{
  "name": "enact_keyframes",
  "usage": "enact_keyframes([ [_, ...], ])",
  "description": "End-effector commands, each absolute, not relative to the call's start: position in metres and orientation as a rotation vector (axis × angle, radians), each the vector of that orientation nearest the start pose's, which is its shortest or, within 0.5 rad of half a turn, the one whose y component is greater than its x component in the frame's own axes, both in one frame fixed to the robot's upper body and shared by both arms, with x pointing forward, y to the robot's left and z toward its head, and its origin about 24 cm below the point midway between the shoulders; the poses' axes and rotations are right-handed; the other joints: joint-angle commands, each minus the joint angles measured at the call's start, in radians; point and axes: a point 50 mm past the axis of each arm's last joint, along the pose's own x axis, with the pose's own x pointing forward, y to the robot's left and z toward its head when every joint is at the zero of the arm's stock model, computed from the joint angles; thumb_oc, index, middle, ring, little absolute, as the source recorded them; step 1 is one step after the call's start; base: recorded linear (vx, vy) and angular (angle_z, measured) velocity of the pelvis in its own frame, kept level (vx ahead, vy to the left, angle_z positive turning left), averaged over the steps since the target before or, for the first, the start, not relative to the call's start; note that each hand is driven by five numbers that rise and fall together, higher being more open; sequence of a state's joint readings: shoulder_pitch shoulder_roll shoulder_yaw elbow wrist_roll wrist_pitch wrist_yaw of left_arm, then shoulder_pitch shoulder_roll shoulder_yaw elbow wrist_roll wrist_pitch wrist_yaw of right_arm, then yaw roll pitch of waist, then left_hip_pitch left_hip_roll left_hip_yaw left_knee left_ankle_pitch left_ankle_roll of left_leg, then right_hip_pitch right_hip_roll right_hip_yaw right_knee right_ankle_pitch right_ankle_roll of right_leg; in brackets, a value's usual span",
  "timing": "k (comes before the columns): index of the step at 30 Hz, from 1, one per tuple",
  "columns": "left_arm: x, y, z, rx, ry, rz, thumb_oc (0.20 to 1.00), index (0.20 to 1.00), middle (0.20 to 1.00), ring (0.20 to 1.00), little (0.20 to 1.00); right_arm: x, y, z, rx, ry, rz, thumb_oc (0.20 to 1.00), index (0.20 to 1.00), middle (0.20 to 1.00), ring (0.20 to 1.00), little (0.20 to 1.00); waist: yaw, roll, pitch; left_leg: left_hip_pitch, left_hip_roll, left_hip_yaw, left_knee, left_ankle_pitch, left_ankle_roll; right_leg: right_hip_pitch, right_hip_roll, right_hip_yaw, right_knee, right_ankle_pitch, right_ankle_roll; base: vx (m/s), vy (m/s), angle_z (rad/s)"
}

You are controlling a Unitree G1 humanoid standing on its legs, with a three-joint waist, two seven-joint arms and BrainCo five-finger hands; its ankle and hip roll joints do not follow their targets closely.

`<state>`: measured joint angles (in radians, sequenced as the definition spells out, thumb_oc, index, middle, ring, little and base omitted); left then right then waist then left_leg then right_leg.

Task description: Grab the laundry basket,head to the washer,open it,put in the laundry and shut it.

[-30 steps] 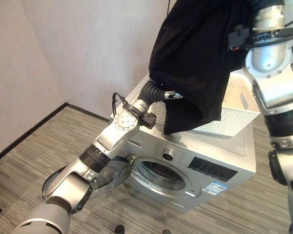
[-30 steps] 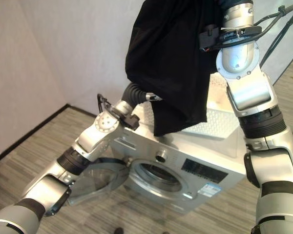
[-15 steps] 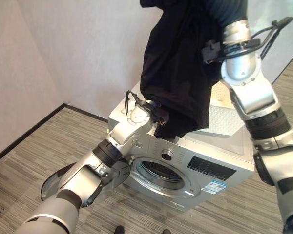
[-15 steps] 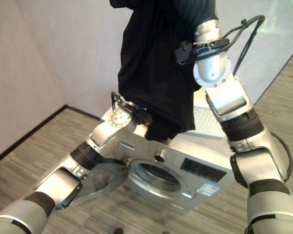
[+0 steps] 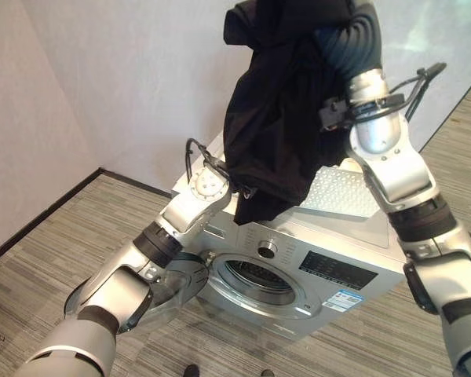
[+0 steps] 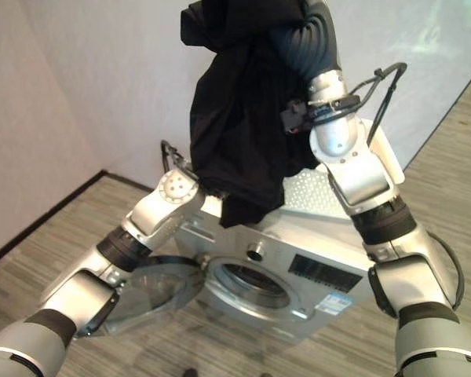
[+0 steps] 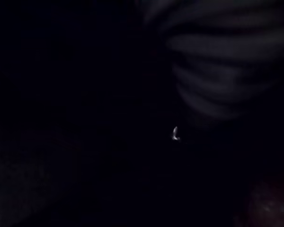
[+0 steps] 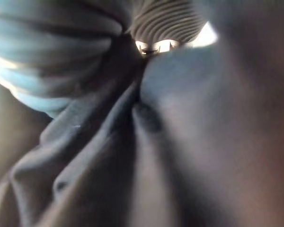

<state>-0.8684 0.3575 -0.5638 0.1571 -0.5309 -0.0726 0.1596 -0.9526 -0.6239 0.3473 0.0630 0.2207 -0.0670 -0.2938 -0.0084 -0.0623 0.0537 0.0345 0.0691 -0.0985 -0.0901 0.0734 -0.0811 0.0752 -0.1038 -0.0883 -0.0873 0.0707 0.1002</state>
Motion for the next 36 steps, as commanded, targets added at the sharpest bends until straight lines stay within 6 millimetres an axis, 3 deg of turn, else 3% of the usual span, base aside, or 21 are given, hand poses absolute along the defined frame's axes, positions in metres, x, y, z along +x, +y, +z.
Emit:
enact_keyframes([
  [1, 0.327, 0.043, 0.261, 0.056, -0.711, -0.512, 0.200, 0.200, 0.200, 0.200, 0.200, 0.322, -0.147, 0.326, -0.419, -0.937, 0.078, 1.000, 1.000, 1.000, 1.000, 1.000, 0.033, -0.013, -0.041, 0.027, 0.027, -0.006, 0.003, -0.096, 0.022, 0.008, -0.101, -0.020, 0.085, -0.078, 0.059, 0.00, 0.000, 0.00],
  [7, 0.328, 0.051, 0.261, 0.050, -0.731, -0.455, 0.200, 0.200, 0.200, 0.200, 0.200, 0.325, -0.150, 0.323, -0.415, -0.908, 0.085, 1.000, 1.000, 1.000, 1.000, 1.000, 0.030, -0.015, -0.042, 0.031, 0.026, 0.001, 0.004, -0.099, 0.024, 0.005, -0.103, -0.013, 0.085, -0.075, 0.060, -0.01, 0.001, -0.02],
  [8, 0.333, 0.073, 0.268, 0.028, -0.768, -0.340, 0.200, 0.200, 0.200, 0.200, 0.200, 0.323, -0.154, 0.331, -0.373, -0.954, 0.049, 1.000, 1.000, 1.000, 1.000, 1.000, 0.023, -0.014, -0.049, 0.032, 0.024, 0.012, 0.004, -0.100, 0.024, 0.002, -0.105, -0.006, 0.081, -0.072, 0.061, -0.01, 0.005, -0.03],
  [11, 0.331, 0.085, 0.278, 0.008, -0.813, -0.285, 0.200, 0.200, 0.200, 0.200, 0.200, 0.318, -0.164, 0.337, -0.380, -0.990, -0.005, 1.000, 1.000, 1.000, 1.000, 1.000, 0.022, -0.013, -0.054, 0.031, 0.024, 0.015, 0.004, -0.102, 0.023, 0.001, -0.104, -0.005, 0.080, -0.072, 0.061, 0.00, 0.010, -0.18],
  [12, 0.327, 0.104, 0.288, -0.009, -0.873, -0.213, 0.200, 0.200, 0.200, 0.200, 0.200, 0.310, -0.182, 0.342, -0.399, -1.029, -0.093, 1.000, 1.000, 1.000, 1.000, 1.000, 0.016, -0.011, -0.061, 0.030, 0.024, 0.020, 0.004, -0.102, 0.022, -0.003, -0.105, -0.002, 0.078, -0.069, 0.063, -0.01, 0.007, -0.08],
  [16, 0.318, 0.125, 0.287, -0.013, -0.910, -0.153, 0.200, 0.200, 0.200, 0.200, 0.200, 0.299, -0.209, 0.334, -0.431, -1.032, -0.208, 1.000, 1.000, 1.000, 1.000, 1.000, 0.013, -0.009, -0.066, 0.027, 0.025, 0.023, 0.003, -0.099, 0.022, -0.011, -0.104, 0.002, 0.080, -0.065, 0.062, 0.00, 0.000, 0.00],
  [17, 0.309, 0.143, 0.279, -0.013, -0.922, -0.101, 0.200, 0.200, 0.200, 0.200, 0.200, 0.288, -0.236, 0.326, -0.510, -1.018, -0.344, 1.000, 1.000, 1.000, 1.000, 1.000, 0.007, -0.006, -0.065, 0.029, 0.027, 0.025, 0.004, -0.102, 0.023, -0.012, -0.103, 0.005, 0.080, -0.066, 0.061, 0.00, 0.000, 0.00],
  [18, 0.309, 0.143, 0.278, -0.012, -0.918, -0.104, 0.200, 0.200, 0.200, 0.200, 0.200, 0.287, -0.237, 0.324, -0.511, -1.013, -0.345, 1.000, 1.000, 1.000, 1.000, 1.000, 0.009, -0.008, -0.068, 0.029, 0.027, 0.025, 0.003, -0.102, 0.022, -0.011, -0.102, 0.005, 0.080, -0.066, 0.061, 0.03, -0.008, -0.01],
  [19, 0.296, 0.159, 0.264, 0.010, -0.921, -0.059, 0.200, 0.200, 0.200, 0.200, 0.200, 0.273, -0.266, 0.308, -0.608, -0.965, -0.495, 1.000, 1.000, 1.000, 1.000, 1.000, 0.004, -0.007, -0.066, 0.030, 0.028, 0.028, 0.003, -0.105, 0.023, -0.012, -0.101, 0.007, 0.078, -0.065, 0.061, 0.00, 0.000, 0.00],
  [20, 0.296, 0.158, 0.263, 0.010, -0.917, -0.062, 0.200, 0.200, 0.200, 0.200, 0.200, 0.272, -0.267, 0.307, -0.609, -0.960, -0.496, 1.000, 1.000, 1.000, 1.000, 1.000, 0.006, -0.008, -0.069, 0.031, 0.029, 0.029, 0.003, -0.105, 0.023, -0.011, -0.101, 0.007, 0.078, -0.065, 0.061, 0.04, -0.017, -0.04],
  [21, 0.285, 0.174, 0.248, 0.036, -0.898, -0.017, 0.200, 0.200, 0.200, 0.200, 0.200, 0.258, -0.295, 0.289, -0.683, -0.885, -0.629, 1.000, 1.000, 1.000, 1.000, 1.000, -0.003, -0.007, -0.064, 0.031, 0.031, 0.033, 0.003, -0.108, 0.022, -0.011, -0.100, 0.010, 0.075, -0.063, 0.062, 0.02, -0.012, -0.05],
  [22, 0.284, 0.173, 0.246, 0.037, -0.892, -0.022, 0.200, 0.200, 0.200, 0.200, 0.200, 0.256, -0.296, 0.286, -0.685, -0.879, -0.630, 1.000, 1.000, 1.000, 1.000, 1.000, 0.001, -0.008, -0.069, 0.032, 0.031, 0.033, 0.003, -0.108, 0.022, -0.010, -0.100, 0.009, 0.074, -0.063, 0.062, 0.04, -0.027, -0.07],
  [23, 0.269, 0.194, 0.232, 0.169, -0.884, 0.076, 0.200, 0.200, 0.200, 0.200, 0.200, 0.240, -0.324, 0.263, -0.801, -0.751, -0.736, 1.000, 1.000, 1.000, 1.000, 1.000, -0.005, -0.011, -0.059, 0.030, 0.033, 0.036, 0.003, -0.110, 0.022, -0.014, -0.098, 0.011, 0.072, -0.063, 0.062, 0.02, -0.017, -0.09],
  [25, 0.260, 0.202, 0.225, 0.241, -0.877, 0.116, 0.200, 0.200, 0.200, 0.200, 0.200, 0.230, -0.341, 0.246, -0.846, -0.662, -0.788, 1.000, 1.000, 1.000, 1.000, 1.000, -0.005, -0.012, -0.056, 0.029, 0.034, 0.036, 0.003, -0.111, 0.022, -0.015, -0.097, 0.012, 0.071, -0.063, 0.062, 0.00, -0.028, -0.17],
  [26, 0.245, 0.212, 0.211, 0.324, -0.844, 0.150, 0.200, 0.200, 0.200, 0.200, 0.200, 0.211, -0.369, 0.213, -0.900, -0.478, -0.881, 1.000, 1.000, 1.000, 1.000, 1.000, -0.005, -0.015, -0.052, 0.026, 0.036, 0.039, 0.003, -0.113, 0.023, -0.019, -0.095, 0.010, 0.070, -0.063, 0.062, 0.01, -0.029, -0.15],
  [27, 0.244, 0.212, 0.211, 0.325, -0.841, 0.148, 0.200, 0.200, 0.200, 0.200, 0.200, 0.210, -0.369, 0.212, -0.901, -0.476, -0.880, 1.000, 1.000, 1.000, 1.000, 1.000, -0.004, -0.015, -0.056, 0.029, 0.037, 0.039, 0.003, -0.120, 0.023, -0.016, -0.095, 0.009, 0.068, -0.068, 0.063, 0.00, 0.000, 0.00],
  [28, 0.239, 0.214, 0.207, 0.341, -0.832, 0.161, 0.200, 0.200, 0.200, 0.200, 0.200, 0.204, -0.376, 0.195, -0.912, -0.394, -0.911, 1.000, 1.000, 1.000, 1.000, 1.000, -0.004, -0.016, -0.052, 0.026, 0.038, 0.040, 0.003, -0.120, 0.023, -0.017, -0.094, 0.008, 0.067, -0.068, 0.062, 0.00, 0.000, 0.00],
  [30, 0.228, 0.222, 0.197, 0.366, -0.802, 0.198, 0.200, 0.200, 0.200, 0.200, 0.200, 0.184, -0.392, 0.149, -0.898, -0.182, -0.958, 1.000, 1.000, 1.000, 1.000, 1.000, -0.003, -0.015, -0.037, 0.018, 0.037, 0.038, 0.004, -0.114, 0.025, -0.022, -0.095, 0.004, 0.064, -0.064, 0.061, -0.04, -0.041, 0.01],
  [31, 0.219, 0.226, 0.186, 0.363, -0.763, 0.197, 0.200, 0.200, 0.200, 0.200, 0.200, 0.159, -0.404, 0.098, -0.824, 0.040, -0.991, 1.000, 1.000, 1.000, 1.000, 1.000, 0.001, -0.017, -0.027, 0.010, 0.037, 0.036, 0.004, -0.111, 0.025, -0.022, -0.094, -0.004, 0.061, -0.064, 0.060, -0.02, -0.039, 0.02],
  [32, 0.218, 0.226, 0.186, 0.364, -0.760, 0.196, 0.200, 0.200, 0.200, 0.200, 0.200, 0.159, -0.404, 0.097, -0.824, 0.042, -0.989, 1.000, 1.000, 1.000, 1.000, 1.000, 0.001, -0.018, -0.032, 0.012, 0.038, 0.036, 0.004, -0.117, 0.025, -0.019, -0.094, -0.005, 0.060, -0.069, 0.060, 0.00, -0.042, 0.04],
  [36, 0.206, 0.229, 0.165, 0.336, -0.666, 0.176, 0.200, 0.200, 0.200, 0.200, 0.200, 0.101, -0.401, 0.001, -0.669, 0.485, -1.003, 1.000, 1.000, 1.000, 1.000, 1.000, 0.008, -0.016, -0.007, 0.000, 0.039, 0.029, 0.005, -0.112, 0.024, -0.019, -0.095, -0.017, 0.054, -0.069, 0.059, -0.01, -0.021, 0.05],
])
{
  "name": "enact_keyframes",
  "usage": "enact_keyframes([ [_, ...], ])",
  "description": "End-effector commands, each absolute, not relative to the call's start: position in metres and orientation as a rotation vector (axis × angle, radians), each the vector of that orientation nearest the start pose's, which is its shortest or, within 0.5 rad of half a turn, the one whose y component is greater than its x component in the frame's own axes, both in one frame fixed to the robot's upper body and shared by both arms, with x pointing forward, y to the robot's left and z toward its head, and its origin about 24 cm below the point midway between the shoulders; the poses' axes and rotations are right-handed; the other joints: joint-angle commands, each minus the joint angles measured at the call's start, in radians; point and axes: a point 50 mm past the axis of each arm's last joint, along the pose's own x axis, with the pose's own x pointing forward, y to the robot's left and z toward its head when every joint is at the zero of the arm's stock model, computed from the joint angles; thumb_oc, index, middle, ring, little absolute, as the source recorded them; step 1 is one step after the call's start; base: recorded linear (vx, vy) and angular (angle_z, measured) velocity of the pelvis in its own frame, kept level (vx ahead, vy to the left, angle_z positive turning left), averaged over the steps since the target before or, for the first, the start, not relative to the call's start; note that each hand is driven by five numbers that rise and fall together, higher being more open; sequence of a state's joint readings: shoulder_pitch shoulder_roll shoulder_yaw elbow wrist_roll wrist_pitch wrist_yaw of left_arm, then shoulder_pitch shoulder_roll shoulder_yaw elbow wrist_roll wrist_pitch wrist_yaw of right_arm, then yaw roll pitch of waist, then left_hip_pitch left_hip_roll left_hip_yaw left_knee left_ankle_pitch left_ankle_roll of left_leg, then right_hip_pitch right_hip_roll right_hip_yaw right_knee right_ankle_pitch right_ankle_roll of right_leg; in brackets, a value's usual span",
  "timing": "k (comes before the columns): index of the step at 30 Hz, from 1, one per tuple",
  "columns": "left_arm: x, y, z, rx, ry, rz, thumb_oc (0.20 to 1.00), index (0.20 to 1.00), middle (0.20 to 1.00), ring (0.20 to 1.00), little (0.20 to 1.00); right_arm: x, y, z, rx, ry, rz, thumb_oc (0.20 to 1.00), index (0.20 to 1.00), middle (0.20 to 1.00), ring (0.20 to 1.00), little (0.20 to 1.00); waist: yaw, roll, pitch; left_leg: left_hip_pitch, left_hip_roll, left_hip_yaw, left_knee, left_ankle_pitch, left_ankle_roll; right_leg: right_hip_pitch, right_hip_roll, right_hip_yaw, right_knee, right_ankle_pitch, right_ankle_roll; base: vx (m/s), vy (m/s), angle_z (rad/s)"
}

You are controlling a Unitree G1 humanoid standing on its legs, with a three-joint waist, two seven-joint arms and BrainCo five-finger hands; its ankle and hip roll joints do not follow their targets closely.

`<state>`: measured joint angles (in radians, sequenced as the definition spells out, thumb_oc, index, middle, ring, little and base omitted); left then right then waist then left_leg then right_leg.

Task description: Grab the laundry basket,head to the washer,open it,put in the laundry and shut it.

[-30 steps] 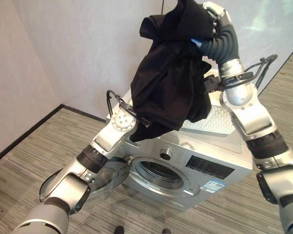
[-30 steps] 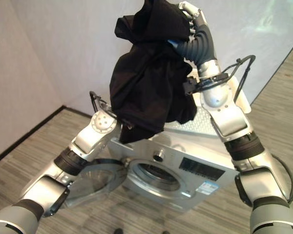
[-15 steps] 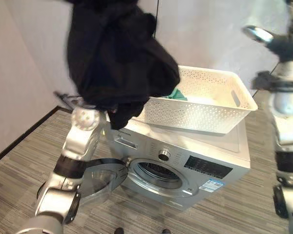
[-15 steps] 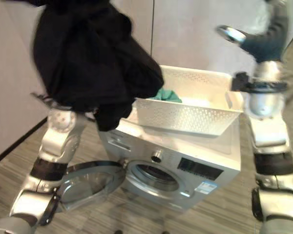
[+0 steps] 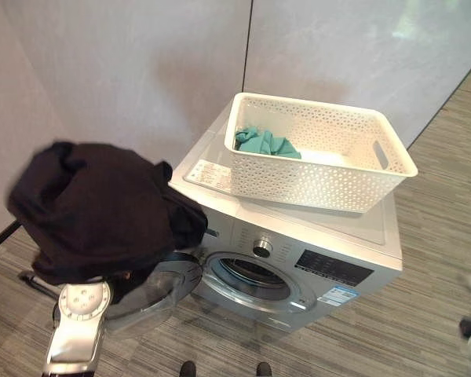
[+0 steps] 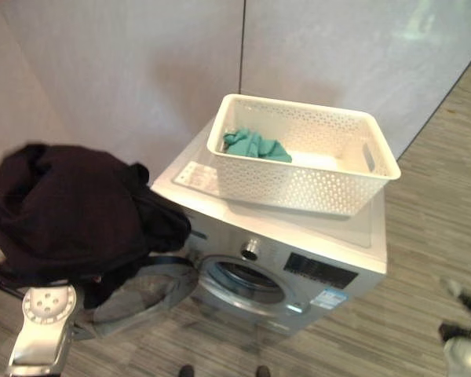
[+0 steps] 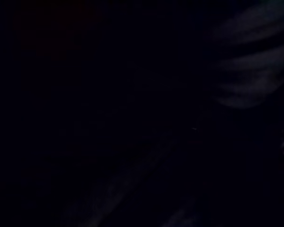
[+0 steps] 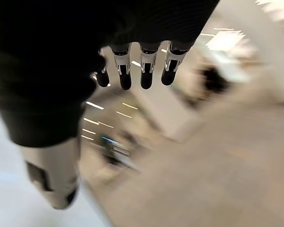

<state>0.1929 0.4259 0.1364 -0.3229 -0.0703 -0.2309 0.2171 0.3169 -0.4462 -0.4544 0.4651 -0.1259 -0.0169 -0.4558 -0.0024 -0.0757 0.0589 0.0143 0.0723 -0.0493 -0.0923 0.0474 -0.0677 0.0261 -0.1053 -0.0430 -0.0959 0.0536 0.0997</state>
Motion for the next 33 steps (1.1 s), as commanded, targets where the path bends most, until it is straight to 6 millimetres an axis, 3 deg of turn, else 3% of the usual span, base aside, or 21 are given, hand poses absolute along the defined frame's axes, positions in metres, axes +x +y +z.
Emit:
enact_keyframes([
  [1, 0.204, 0.229, 0.161, 0.336, -0.644, 0.166, 0.200, 0.200, 0.200, 0.200, 0.200, 0.088, -0.397, -0.022, -0.615, 0.582, -1.004, 1.000, 1.000, 1.000, 1.000, 1.000, 0.004, -0.004, -0.011, 0.017, 0.036, -0.023, 0.007, -0.084, 0.010, 0.030, -0.094, -0.066, 0.060, -0.051, 0.059, -0.03, -0.026, 0.00],
  [3, 0.205, 0.225, 0.154, 0.401, -0.622, 0.138, 0.200, 0.200, 0.200, 0.200, 0.200, 0.065, -0.380, -0.065, -0.493, 0.785, -0.978, 1.000, 1.000, 1.000, 1.000, 1.000, 0.012, -0.004, -0.001, 0.011, 0.035, -0.024, 0.008, -0.079, 0.007, 0.029, -0.094, -0.072, 0.059, -0.048, 0.060, -0.02, -0.010, 0.02],
  [4, 0.207, 0.219, 0.146, 0.518, -0.602, 0.103, 0.200, 0.200, 0.200, 0.200, 0.200, 0.041, -0.350, -0.107, -0.398, 1.022, -0.869, 1.000, 1.000, 1.000, 1.000, 1.000, 0.024, 0.000, 0.010, 0.008, 0.035, -0.027, 0.008, -0.074, 0.004, 0.029, -0.095, -0.075, 0.057, -0.044, 0.063, -0.03, -0.017, 0.11],
  [5, 0.210, 0.215, 0.140, 0.580, -0.594, 0.079, 0.200, 0.200, 0.200, 0.200, 0.200, 0.032, -0.332, -0.125, -0.361, 1.129, -0.784, 1.000, 1.000, 1.000, 1.000, 1.000, 0.030, -0.004, 0.017, 0.007, 0.034, -0.027, 0.008, -0.072, 0.002, 0.030, -0.097, -0.077, 0.055, -0.043, 0.064, -0.02, -0.012, 0.11],
  [6, 0.210, 0.215, 0.140, 0.580, -0.595, 0.080, 0.200, 0.200, 0.200, 0.200, 0.200, 0.032, -0.332, -0.125, -0.360, 1.128, -0.784, 1.000, 1.000, 1.000, 1.000, 1.000, 0.029, -0.005, 0.018, 0.007, 0.034, -0.027, 0.008, -0.072, 0.002, 0.030, -0.097, -0.077, 0.055, -0.043, 0.064, 0.00, -0.013, 0.14],
  [7, 0.211, 0.211, 0.124, 0.662, -0.536, 0.010, 0.200, 0.200, 0.200, 0.200, 0.200, 0.014, -0.301, -0.147, -0.310, 1.297, -0.631, 1.000, 1.000, 1.000, 1.000, 1.000, 0.042, -0.001, 0.024, 0.006, 0.033, -0.030, 0.008, -0.069, -0.001, 0.032, -0.099, -0.082, 0.054, -0.041, 0.067, 0.01, -0.011, 0.09],
  [9, 0.210, 0.213, 0.106, 0.707, -0.461, -0.028, 0.200, 0.200, 0.200, 0.200, 0.200, 0.008, -0.272, -0.160, -0.264, 1.385, -0.494, 1.000, 1.000, 1.000, 1.000, 1.000, 0.052, 0.002, 0.029, 0.007, 0.033, -0.030, 0.008, -0.066, -0.004, 0.036, -0.103, -0.090, 0.050, -0.040, 0.070, 0.01, -0.007, 0.03],
  [10, 0.210, 0.213, 0.106, 0.709, -0.462, -0.027, 0.200, 0.200, 0.200, 0.200, 0.200, 0.008, -0.271, -0.161, -0.262, 1.384, -0.492, 1.000, 1.000, 1.000, 1.000, 1.000, 0.051, -0.001, 0.029, 0.007, 0.032, -0.030, 0.008, -0.066, -0.004, 0.037, -0.103, -0.090, 0.050, -0.040, 0.070, 0.00, 0.000, 0.00],
  [12, 0.203, 0.219, 0.083, 0.745, -0.352, -0.053, 0.200, 0.200, 0.200, 0.200, 0.200, -0.007, -0.249, -0.168, -0.218, 1.462, -0.416, 1.000, 1.000, 1.000, 1.000, 1.000, 0.059, 0.004, 0.033, 0.006, 0.032, -0.031, 0.007, -0.064, -0.006, 0.041, -0.106, -0.099, 0.048, -0.041, 0.071, 0.03, -0.005, 0.01],
  [14, 0.199, 0.223, 0.074, 0.756, -0.301, -0.064, 0.200, 0.200, 0.200, 0.200, 0.200, -0.006, -0.246, -0.169, -0.228, 1.465, -0.385, 1.000, 1.000, 1.000, 1.000, 1.000, 0.061, 0.008, 0.033, 0.011, 0.034, -0.030, 0.007, -0.074, -0.007, 0.048, -0.105, -0.103, 0.045, -0.049, 0.072, 0.05, -0.004, 0.05],
  [17, 0.186, 0.232, 0.041, 0.786, -0.113, -0.126, 0.200, 0.200, 0.200, 0.200, 0.200, 0.018, -0.243, -0.169, -0.306, 1.406, -0.279, 1.000, 1.000, 1.000, 1.000, 1.000, 0.069, 0.018, 0.036, 0.010, 0.032, -0.033, 0.006, -0.074, -0.007, 0.052, -0.105, -0.112, 0.043, -0.050, 0.071, 0.01, 0.007, 0.08],
  [18, 0.187, 0.231, 0.041, 0.785, -0.113, -0.126, 0.200, 0.200, 0.200, 0.200, 0.200, 0.018, -0.243, -0.169, -0.306, 1.406, -0.279, 1.000, 1.000, 1.000, 1.000, 1.000, 0.069, 0.019, 0.036, 0.010, 0.032, -0.034, 0.006, -0.074, -0.007, 0.052, -0.105, -0.113, 0.043, -0.050, 0.071, 0.03, 0.010, 0.10],
  [19, 0.182, 0.233, 0.018, 0.766, 0.001, -0.151, 0.200, 0.200, 0.200, 0.200, 0.200, 0.036, -0.247, -0.166, -0.343, 1.346, -0.258, 1.000, 1.000, 1.000, 1.000, 1.000, 0.069, 0.021, 0.036, 0.010, 0.033, -0.032, 0.006, -0.073, -0.006, 0.050, -0.105, -0.114, 0.043, -0.050, 0.071, 0.02, 0.007, 0.05],
  [20, 0.183, 0.233, 0.018, 0.765, 0.000, -0.151, 0.200, 0.200, 0.200, 0.200, 0.200, 0.036, -0.247, -0.166, -0.343, 1.346, -0.258, 1.000, 1.000, 1.000, 1.000, 1.000, 0.069, 0.022, 0.036, 0.009, 0.033, -0.032, 0.006, -0.073, -0.006, 0.050, -0.105, -0.114, 0.044, -0.050, 0.071, 0.03, 0.016, 0.05],
  [21, 0.178, 0.233, -0.005, 0.674, 0.118, -0.135, 0.200, 0.200, 0.200, 0.200, 0.200, 0.050, -0.248, -0.164, -0.385, 1.296, -0.221, 1.000, 1.000, 1.000, 1.000, 1.000, 0.069, 0.019, 0.036, 0.008, 0.035, -0.032, 0.005, -0.072, -0.005, 0.048, -0.105, -0.115, 0.043, -0.050, 0.070, 0.00, 0.000, 0.00],
  [23, 0.176, 0.230, -0.017, 0.616, 0.172, -0.124, 0.200, 0.200, 0.200, 0.200, 0.200, 0.058, -0.248, -0.163, -0.407, 1.269, -0.200, 1.000, 1.000, 1.000, 1.000, 1.000, 0.067, 0.022, 0.035, 0.007, 0.037, -0.032, 0.005, -0.073, -0.005, 0.048, -0.103, -0.116, 0.042, -0.050, 0.069, 0.00, 0.000, 0.00],
  [24, 0.178, 0.224, -0.039, 0.472, 0.277, -0.077, 0.200, 0.200, 0.200, 0.200, 0.200, 0.072, -0.243, -0.160, -0.441, 1.212, -0.149, 1.000, 1.000, 1.000, 1.000, 1.000, 0.063, 0.016, 0.036, 0.004, 0.038, -0.030, 0.005, -0.072, -0.006, 0.046, -0.102, -0.116, 0.039, -0.051, 0.066, 0.00, 0.000, 0.00],
  [27, 0.200, 0.207, -0.042, 0.457, 0.264, -0.105, 0.200, 0.200, 0.200, 0.200, 0.200, 0.092, -0.232, -0.157, -0.486, 1.140, -0.069, 1.000, 1.000, 1.000, 1.000, 1.000, 0.051, 0.003, 0.046, -0.005, 0.042, -0.029, 0.005, -0.070, -0.007, 0.033, -0.096, -0.113, 0.043, -0.054, 0.064, -0.01, -0.017, 0.06],
  [33, 0.249, 0.176, -0.017, 0.417, 0.126, -0.140, 0.200, 0.200, 0.200, 0.200, 0.200, 0.119, -0.214, -0.152, -0.546, 1.038, 0.026, 1.000, 1.000, 1.000, 1.000, 1.000, 0.027, -0.025, 0.087, -0.045, 0.069, -0.028, 0.005, -0.055, -0.014, -0.038, -0.075, -0.095, 0.100, -0.072, 0.051, -0.08, -0.040, -0.03],
])
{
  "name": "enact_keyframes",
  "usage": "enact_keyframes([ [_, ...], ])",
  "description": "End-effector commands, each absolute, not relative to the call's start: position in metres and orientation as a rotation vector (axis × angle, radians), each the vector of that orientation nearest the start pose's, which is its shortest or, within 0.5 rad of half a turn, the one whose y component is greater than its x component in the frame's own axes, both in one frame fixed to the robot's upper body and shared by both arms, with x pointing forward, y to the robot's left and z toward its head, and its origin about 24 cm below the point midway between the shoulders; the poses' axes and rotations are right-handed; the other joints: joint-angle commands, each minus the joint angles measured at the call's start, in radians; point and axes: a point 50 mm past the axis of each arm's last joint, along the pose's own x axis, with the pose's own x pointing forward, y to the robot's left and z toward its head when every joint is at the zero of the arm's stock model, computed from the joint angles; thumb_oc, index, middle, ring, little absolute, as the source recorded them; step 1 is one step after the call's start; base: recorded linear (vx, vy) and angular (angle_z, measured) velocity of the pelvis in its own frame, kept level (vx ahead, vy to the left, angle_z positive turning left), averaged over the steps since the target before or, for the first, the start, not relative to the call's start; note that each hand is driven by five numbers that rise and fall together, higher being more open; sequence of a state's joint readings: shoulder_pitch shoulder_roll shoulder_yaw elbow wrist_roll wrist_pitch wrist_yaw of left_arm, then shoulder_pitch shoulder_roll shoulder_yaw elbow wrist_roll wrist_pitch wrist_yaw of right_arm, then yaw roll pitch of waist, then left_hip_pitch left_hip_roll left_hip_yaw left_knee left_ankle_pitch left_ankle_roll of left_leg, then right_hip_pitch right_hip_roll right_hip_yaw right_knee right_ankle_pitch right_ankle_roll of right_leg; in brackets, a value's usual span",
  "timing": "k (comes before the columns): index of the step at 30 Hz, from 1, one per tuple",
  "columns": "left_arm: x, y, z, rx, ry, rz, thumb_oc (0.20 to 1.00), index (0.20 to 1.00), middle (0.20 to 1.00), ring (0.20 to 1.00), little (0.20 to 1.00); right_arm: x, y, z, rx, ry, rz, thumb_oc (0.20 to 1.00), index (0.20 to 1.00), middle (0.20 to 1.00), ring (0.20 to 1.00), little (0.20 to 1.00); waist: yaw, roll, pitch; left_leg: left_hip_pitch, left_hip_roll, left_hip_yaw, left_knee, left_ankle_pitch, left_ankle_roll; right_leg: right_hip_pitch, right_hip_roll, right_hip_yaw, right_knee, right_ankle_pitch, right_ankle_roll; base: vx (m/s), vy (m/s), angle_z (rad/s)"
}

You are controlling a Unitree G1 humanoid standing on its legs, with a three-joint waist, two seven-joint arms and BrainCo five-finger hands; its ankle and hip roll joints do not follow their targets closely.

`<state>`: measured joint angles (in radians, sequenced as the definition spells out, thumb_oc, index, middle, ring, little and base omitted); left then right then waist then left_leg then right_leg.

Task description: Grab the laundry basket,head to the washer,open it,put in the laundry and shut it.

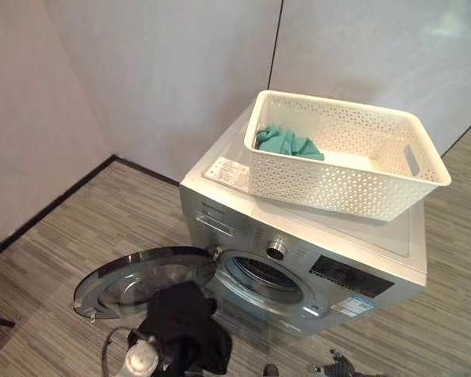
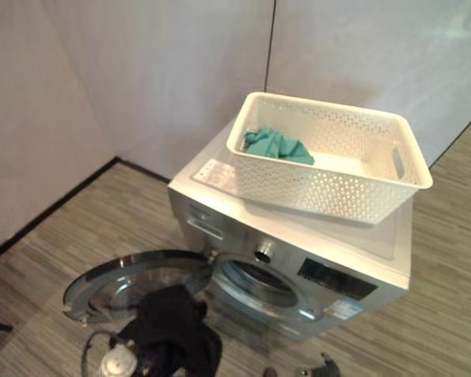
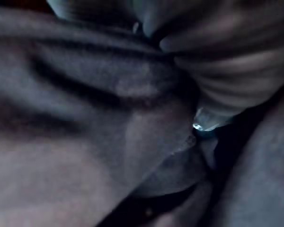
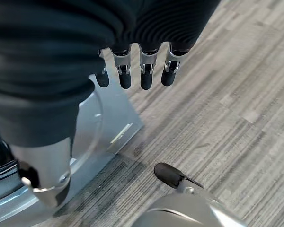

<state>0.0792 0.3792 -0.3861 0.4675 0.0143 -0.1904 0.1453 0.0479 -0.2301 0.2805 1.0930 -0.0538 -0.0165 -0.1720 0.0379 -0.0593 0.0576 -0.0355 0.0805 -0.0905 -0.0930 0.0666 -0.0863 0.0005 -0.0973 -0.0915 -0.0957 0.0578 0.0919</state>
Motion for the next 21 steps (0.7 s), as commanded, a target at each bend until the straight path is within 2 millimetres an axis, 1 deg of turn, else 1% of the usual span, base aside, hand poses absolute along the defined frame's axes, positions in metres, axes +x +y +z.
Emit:
enact_keyframes([
  [1, 0.258, 0.170, -0.010, 0.414, 0.095, -0.147, 0.200, 0.200, 0.200, 0.200, 0.200, 0.123, -0.211, -0.151, -0.554, 1.021, 0.044, 1.000, 1.000, 1.000, 1.000, 1.000, -0.017, -0.047, 0.098, -0.005, 0.065, 0.013, 0.006, -0.071, 0.002, -0.024, -0.079, -0.045, 0.103, -0.077, 0.056, -0.19, -0.104, -0.02],
  [2, 0.276, 0.158, 0.005, 0.400, 0.030, -0.148, 0.200, 0.200, 0.200, 0.200, 0.200, 0.128, -0.205, -0.149, -0.570, 0.995, 0.075, 1.000, 1.000, 1.000, 1.000, 1.000, -0.023, -0.057, 0.125, -0.026, 0.077, 0.008, 0.006, -0.059, -0.004, -0.048, -0.069, -0.041, 0.116, -0.080, 0.050, -0.20, -0.124, -0.03],
  [3, 0.284, 0.153, 0.013, 0.391, -0.002, -0.143, 0.200, 0.200, 0.200, 0.200, 0.200, 0.128, -0.202, -0.149, -0.584, 0.985, 0.096, 1.000, 1.000, 1.000, 1.000, 1.000, -0.025, -0.060, 0.142, -0.036, 0.082, 0.005, 0.010, -0.053, -0.007, -0.060, -0.062, -0.037, 0.127, -0.083, 0.044, -0.16, -0.102, -0.01],
  [4, 0.284, 0.153, 0.014, 0.391, -0.004, -0.143, 0.200, 0.200, 0.200, 0.200, 0.200, 0.129, -0.202, -0.149, -0.584, 0.984, 0.095, 1.000, 1.000, 1.000, 1.000, 1.000, -0.025, -0.059, 0.143, -0.037, 0.083, 0.005, 0.010, -0.053, -0.008, -0.062, -0.062, -0.037, 0.129, -0.084, 0.043, -0.14, -0.121, -0.02],
  [5, 0.294, 0.149, 0.022, 0.367, -0.032, -0.124, 0.200, 0.200, 0.200, 0.200, 0.200, 0.129, -0.200, -0.149, -0.610, 0.975, 0.123, 1.000, 1.000, 1.000, 1.000, 1.000, -0.026, -0.064, 0.166, -0.051, 0.095, -0.001, 0.018, -0.043, -0.013, -0.081, -0.047, -0.032, 0.153, -0.096, 0.032, -0.14, -0.122, -0.04],
  [6, 0.299, 0.146, 0.027, 0.348, -0.048, -0.117, 0.200, 0.200, 0.200, 0.200, 0.200, 0.130, -0.198, -0.149, -0.623, 0.973, 0.138, 1.000, 1.000, 1.000, 1.000, 1.000, -0.026, -0.063, 0.183, -0.059, 0.104, -0.005, 0.023, -0.036, -0.017, -0.094, -0.039, -0.031, 0.170, -0.103, 0.026, -0.14, -0.122, -0.03],
  [7, 0.299, 0.146, 0.028, 0.347, -0.050, -0.116, 0.200, 0.200, 0.200, 0.200, 0.200, 0.131, -0.198, -0.149, -0.623, 0.972, 0.138, 1.000, 1.000, 1.000, 1.000, 1.000, -0.026, -0.063, 0.184, -0.059, 0.104, -0.006, 0.023, -0.036, -0.018, -0.095, -0.038, -0.031, 0.173, -0.104, 0.026, -0.19, -0.174, -0.04],
  [8, 0.306, 0.139, 0.036, 0.294, -0.072, -0.110, 0.200, 0.200, 0.200, 0.200, 0.200, 0.138, -0.195, -0.147, -0.650, 0.947, 0.164, 1.000, 1.000, 1.000, 1.000, 1.000, -0.022, -0.066, 0.221, -0.091, 0.125, -0.017, 0.056, -0.026, -0.028, -0.122, -0.013, -0.023, 0.203, -0.117, 0.009, -0.20, -0.201, -0.02],
  [9, 0.309, 0.136, 0.040, 0.266, -0.081, -0.107, 0.200, 0.200, 0.200, 0.200, 0.200, 0.142, -0.194, -0.146, -0.661, 0.930, 0.173, 1.000, 1.000, 1.000, 1.000, 1.000, -0.019, -0.068, 0.238, -0.106, 0.131, -0.026, 0.066, -0.018, -0.031, -0.131, 0.002, -0.020, 0.210, -0.121, 0.000, -0.20, -0.201, -0.01],
  [10, 0.310, 0.136, 0.040, 0.266, -0.082, -0.107, 0.200, 0.200, 0.200, 0.200, 0.200, 0.143, -0.194, -0.146, -0.661, 0.929, 0.172, 1.000, 1.000, 1.000, 1.000, 1.000, -0.019, -0.068, 0.239, -0.108, 0.132, -0.028, 0.067, -0.018, -0.031, -0.132, 0.002, -0.021, 0.211, -0.121, 0.000, -0.14, -0.197, 0.01],
  [11, 0.315, 0.131, 0.044, 0.243, -0.092, -0.104, 0.200, 0.200, 0.200, 0.200, 0.200, 0.151, -0.191, -0.143, -0.678, 0.896, 0.182, 1.000, 1.000, 1.000, 1.000, 1.000, -0.015, -0.071, 0.257, -0.130, 0.147, -0.042, 0.062, 0.016, -0.045, -0.146, 0.024, -0.022, 0.212, -0.127, -0.009, -0.11, -0.188, 0.00],
  [12, 0.318, 0.127, 0.048, 0.238, -0.101, -0.109, 0.200, 0.200, 0.200, 0.200, 0.200, 0.156, -0.191, -0.141, -0.682, 0.880, 0.181, 1.000, 1.000, 1.000, 1.000, 1.000, -0.020, -0.068, 0.259, -0.144, 0.154, -0.058, 0.043, 0.040, -0.052, -0.157, 0.040, -0.025, 0.208, -0.133, -0.016, -0.17, -0.316, 0.04],
  [13, 0.323, 0.118, 0.054, 0.233, -0.121, -0.128, 0.200, 0.200, 0.200, 0.200, 0.200, 0.158, -0.193, -0.140, -0.690, 0.871, 0.174, 1.000, 1.000, 1.000, 1.000, 1.000, -0.023, -0.069, 0.258, -0.179, 0.159, -0.057, 0.020, 0.074, -0.056, -0.170, 0.053, -0.040, 0.200, -0.133, -0.020, -0.10, -0.190, 0.10],
  [14, 0.323, 0.118, 0.054, 0.233, -0.121, -0.128, 0.200, 0.200, 0.200, 0.200, 0.200, 0.158, -0.193, -0.140, -0.691, 0.871, 0.174, 1.000, 1.000, 1.000, 1.000, 1.000, -0.026, -0.068, 0.256, -0.183, 0.159, -0.060, 0.020, 0.075, -0.056, -0.172, 0.052, -0.042, 0.200, -0.133, -0.020, -0.12, -0.177, 0.34],
  [15, 0.326, 0.111, 0.060, 0.229, -0.142, -0.146, 0.200, 0.200, 0.200, 0.200, 0.200, 0.161, -0.198, -0.138, -0.687, 0.861, 0.149, 1.000, 1.000, 1.000, 1.000, 1.000, -0.034, -0.072, 0.267, -0.201, 0.159, -0.003, 0.031, 0.075, -0.046, -0.174, 0.042, -0.058, 0.202, -0.134, -0.023, -0.22, -0.060, 0.58],
  [16, 0.329, 0.100, 0.066, 0.212, -0.164, -0.184, 0.200, 0.200, 0.200, 0.200, 0.200, 0.160, -0.207, -0.137, -0.681, 0.868, 0.111, 1.000, 1.000, 1.000, 1.000, 1.000, -0.074, -0.084, 0.267, -0.209, 0.198, 0.147, 0.140, 0.018, -0.026, -0.209, 0.003, -0.099, 0.213, -0.122, -0.031, -0.33, -0.085, 0.67],
  [17, 0.329, 0.094, 0.067, 0.200, -0.169, -0.202, 0.200, 0.200, 0.200, 0.200, 0.200, 0.158, -0.213, -0.137, -0.682, 0.879, 0.089, 1.000, 1.000, 1.000, 1.000, 1.000, -0.092, -0.094, 0.272, -0.212, 0.219, 0.181, 0.221, -0.022, -0.023, -0.233, -0.012, -0.111, 0.218, -0.113, -0.038, -0.27, -0.036, 0.70],
  [18, 0.329, 0.094, 0.067, 0.199, -0.169, -0.202, 0.200, 0.200, 0.200, 0.200, 0.200, 0.158, -0.213, -0.137, -0.682, 0.879, 0.089, 1.000, 1.000, 1.000, 1.000, 1.000, -0.092, -0.093, 0.271, -0.217, 0.221, 0.179, 0.230, -0.028, -0.023, -0.235, -0.011, -0.111, 0.220, -0.114, -0.038, -0.21, -0.049, 0.72],
  [19, 0.330, 0.088, 0.070, 0.176, -0.179, -0.214, 0.200, 0.200, 0.200, 0.200, 0.200, 0.159, -0.217, -0.136, -0.684, 0.884, 0.063, 1.000, 1.000, 1.000, 1.000, 1.000, -0.106, -0.099, 0.277, -0.227, 0.242, 0.169, 0.332, -0.050, -0.023, -0.264, -0.016, -0.111, 0.227, -0.100, -0.046, -0.18, -0.051, 0.84],
  [20, 0.330, 0.085, 0.074, 0.148, -0.187, -0.219, 0.200, 0.200, 0.200, 0.200, 0.200, 0.160, -0.223, -0.136, -0.684, 0.893, 0.034, 1.000, 1.000, 1.000, 1.000, 1.000, -0.110, -0.107, 0.278, -0.229, 0.239, 0.131, 0.426, -0.057, -0.020, -0.292, -0.019, -0.104, 0.230, -0.084, -0.051, -0.18, -0.050, 0.64],
  [21, 0.330, 0.085, 0.074, 0.148, -0.187, -0.219, 0.200, 0.200, 0.200, 0.200, 0.200, 0.160, -0.223, -0.136, -0.684, 0.893, 0.034, 1.000, 1.000, 1.000, 1.000, 1.000, -0.111, -0.104, 0.277, -0.237, 0.242, 0.126, 0.436, -0.062, -0.021, -0.295, -0.017, -0.106, 0.232, -0.085, -0.051, -0.14, -0.008, 0.39],
])
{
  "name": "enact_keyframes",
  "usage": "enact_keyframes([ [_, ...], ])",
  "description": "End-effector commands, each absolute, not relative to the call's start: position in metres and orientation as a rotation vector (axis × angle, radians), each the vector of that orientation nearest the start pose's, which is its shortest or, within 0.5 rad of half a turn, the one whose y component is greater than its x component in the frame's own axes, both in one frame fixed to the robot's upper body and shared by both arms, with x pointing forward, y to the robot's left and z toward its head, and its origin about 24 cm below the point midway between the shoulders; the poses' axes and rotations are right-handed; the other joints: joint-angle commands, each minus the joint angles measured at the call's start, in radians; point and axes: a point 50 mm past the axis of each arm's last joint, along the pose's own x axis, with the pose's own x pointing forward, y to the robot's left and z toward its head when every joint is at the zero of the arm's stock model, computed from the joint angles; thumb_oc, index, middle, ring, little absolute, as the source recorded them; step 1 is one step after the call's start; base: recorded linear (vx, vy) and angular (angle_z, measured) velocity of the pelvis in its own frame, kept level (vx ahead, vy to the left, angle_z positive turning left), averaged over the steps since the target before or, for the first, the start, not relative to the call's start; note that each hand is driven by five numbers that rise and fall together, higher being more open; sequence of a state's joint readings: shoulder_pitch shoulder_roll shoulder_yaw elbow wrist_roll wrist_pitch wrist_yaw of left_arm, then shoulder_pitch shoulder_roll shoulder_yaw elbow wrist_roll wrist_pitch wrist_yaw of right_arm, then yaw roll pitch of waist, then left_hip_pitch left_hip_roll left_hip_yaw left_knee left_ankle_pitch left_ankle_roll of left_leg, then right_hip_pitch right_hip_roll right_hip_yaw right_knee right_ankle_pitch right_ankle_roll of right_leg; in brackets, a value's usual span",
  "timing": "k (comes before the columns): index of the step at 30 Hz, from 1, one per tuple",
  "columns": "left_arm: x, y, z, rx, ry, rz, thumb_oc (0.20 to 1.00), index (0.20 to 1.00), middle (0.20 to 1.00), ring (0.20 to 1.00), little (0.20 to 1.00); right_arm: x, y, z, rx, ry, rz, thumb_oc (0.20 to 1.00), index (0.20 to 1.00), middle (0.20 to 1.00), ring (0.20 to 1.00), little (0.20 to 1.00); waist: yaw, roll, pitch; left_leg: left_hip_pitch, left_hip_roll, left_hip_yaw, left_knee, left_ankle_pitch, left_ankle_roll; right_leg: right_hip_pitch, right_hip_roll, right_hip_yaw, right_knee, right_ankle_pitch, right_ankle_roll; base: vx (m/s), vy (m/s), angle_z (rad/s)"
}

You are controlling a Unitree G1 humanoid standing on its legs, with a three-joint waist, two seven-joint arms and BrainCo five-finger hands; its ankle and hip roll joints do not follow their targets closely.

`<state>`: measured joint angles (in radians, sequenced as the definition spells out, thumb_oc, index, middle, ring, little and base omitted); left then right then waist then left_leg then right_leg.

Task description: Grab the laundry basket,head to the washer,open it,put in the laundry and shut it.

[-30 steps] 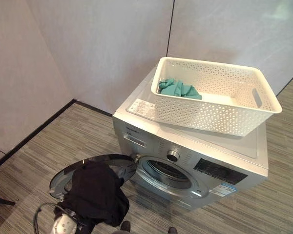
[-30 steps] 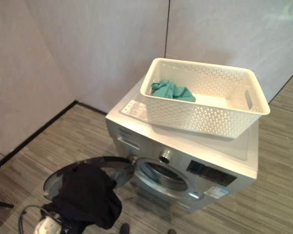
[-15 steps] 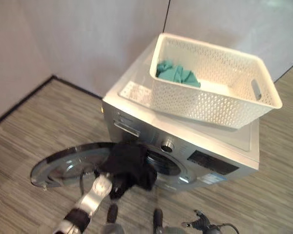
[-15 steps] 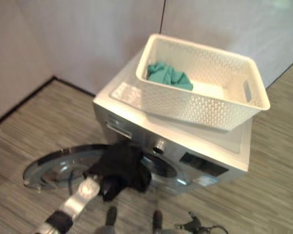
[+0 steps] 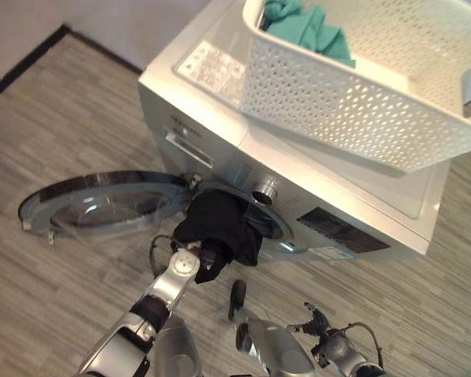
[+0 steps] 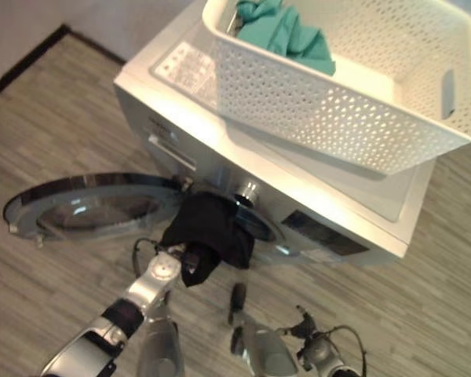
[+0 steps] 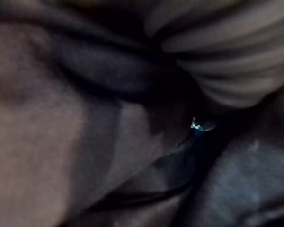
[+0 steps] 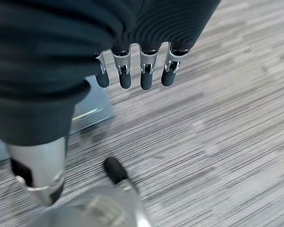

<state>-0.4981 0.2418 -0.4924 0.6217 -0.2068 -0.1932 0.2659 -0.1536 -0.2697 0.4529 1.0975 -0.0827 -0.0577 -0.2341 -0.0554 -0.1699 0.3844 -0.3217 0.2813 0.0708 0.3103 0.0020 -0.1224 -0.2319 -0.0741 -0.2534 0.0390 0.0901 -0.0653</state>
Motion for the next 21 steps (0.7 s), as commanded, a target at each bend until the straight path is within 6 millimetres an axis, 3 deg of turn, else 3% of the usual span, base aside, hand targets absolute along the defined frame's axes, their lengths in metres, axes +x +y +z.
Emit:
enact_keyframes([
  [1, 0.328, 0.075, 0.078, 0.109, -0.200, -0.242, 0.200, 0.200, 0.200, 0.200, 0.200, 0.162, -0.228, -0.135, -0.679, 0.908, -0.014, 1.000, 1.000, 1.000, 1.000, 1.000, -0.035, 0.008, -0.056, 0.061, 0.034, -0.107, 0.109, -0.003, 0.031, -0.099, -0.044, 0.058, 0.114, -0.108, 0.111, -0.06, 0.104, 0.22],
  [4, 0.324, 0.058, 0.083, 0.049, -0.214, -0.289, 0.200, 0.200, 0.200, 0.200, 0.200, 0.163, -0.237, -0.134, -0.666, 0.935, -0.069, 1.000, 1.000, 1.000, 1.000, 1.000, -0.083, 0.067, -0.066, 0.242, 0.087, -0.017, -0.089, -0.042, 0.016, -0.144, -0.060, 0.064, 0.147, -0.087, 0.145, -0.06, 0.257, 0.20],
  [6, 0.326, 0.045, 0.090, 0.026, -0.234, -0.330, 0.200, 0.200, 0.200, 0.200, 0.200, 0.172, -0.247, -0.128, -0.661, 0.925, -0.139, 1.000, 1.000, 1.000, 1.000, 1.000, -0.108, 0.105, -0.050, 0.249, 0.098, 0.049, -0.132, -0.087, 0.001, -0.208, -0.092, 0.075, 0.193, -0.095, 0.173, -0.17, 0.342, 0.06],
  [8, 0.329, 0.037, 0.102, 0.001, -0.271, -0.348, 0.200, 0.200, 0.200, 0.200, 0.200, 0.185, -0.254, -0.120, -0.659, 0.890, -0.191, 1.000, 1.000, 1.000, 1.000, 1.000, -0.129, 0.117, -0.025, 0.215, 0.073, 0.097, -0.115, -0.133, -0.015, -0.262, -0.150, 0.079, 0.194, -0.044, 0.195, -0.19, 0.281, 0.61],
  [13, 0.335, 0.037, 0.116, -0.008, -0.313, -0.327, 0.200, 0.200, 0.200, 0.200, 0.200, 0.198, -0.262, -0.111, -0.673, 0.868, -0.232, 1.000, 1.000, 1.000, 1.000, 1.000, -0.127, 0.108, 0.025, 0.128, -0.004, 0.062, -0.047, -0.220, -0.003, -0.327, -0.189, 0.132, 0.175, 0.030, 0.216, -0.09, 0.105, 0.25],
  [15, 0.338, 0.037, 0.125, -0.021, -0.339, -0.318, 0.200, 0.200, 0.200, 0.200, 0.200, 0.204, -0.262, -0.108, -0.681, 0.855, -0.236, 1.000, 1.000, 1.000, 1.000, 1.000, -0.126, 0.106, 0.046, 0.093, -0.021, 0.050, -0.028, -0.229, -0.001, -0.344, -0.197, 0.141, 0.161, 0.042, 0.220, -0.10, 0.042, -0.14],
  [19, 0.349, 0.035, 0.155, -0.071, -0.411, -0.261, 0.200, 0.200, 0.200, 0.200, 0.200, 0.225, -0.257, -0.095, -0.673, 0.761, -0.249, 1.000, 1.000, 1.000, 1.000, 1.000, -0.137, 0.094, 0.095, 0.002, -0.043, 0.033, 0.019, -0.246, 0.003, -0.410, -0.197, 0.166, 0.150, 0.066, 0.228, -0.10, -0.017, -0.02],
  [20, 0.357, 0.036, 0.179, -0.087, -0.473, -0.222, 0.200, 0.200, 0.200, 0.200, 0.200, 0.236, -0.254, -0.088, -0.691, 0.709, -0.237, 1.000, 1.000, 1.000, 1.000, 1.000, -0.149, 0.089, 0.115, -0.051, -0.046, 0.030, 0.053, -0.258, 0.007, -0.461, -0.189, 0.180, 0.164, 0.064, 0.228, -0.09, -0.036, 0.00],
  [21, 0.357, 0.036, 0.179, -0.087, -0.474, -0.222, 0.200, 0.200, 0.200, 0.200, 0.200, 0.236, -0.254, -0.088, -0.691, 0.708, -0.237, 1.000, 1.000, 1.000, 1.000, 1.000, -0.149, 0.089, 0.114, -0.054, -0.046, 0.029, 0.054, -0.259, 0.007, -0.463, -0.189, 0.180, 0.165, 0.064, 0.228, -0.09, -0.042, -0.04],
])
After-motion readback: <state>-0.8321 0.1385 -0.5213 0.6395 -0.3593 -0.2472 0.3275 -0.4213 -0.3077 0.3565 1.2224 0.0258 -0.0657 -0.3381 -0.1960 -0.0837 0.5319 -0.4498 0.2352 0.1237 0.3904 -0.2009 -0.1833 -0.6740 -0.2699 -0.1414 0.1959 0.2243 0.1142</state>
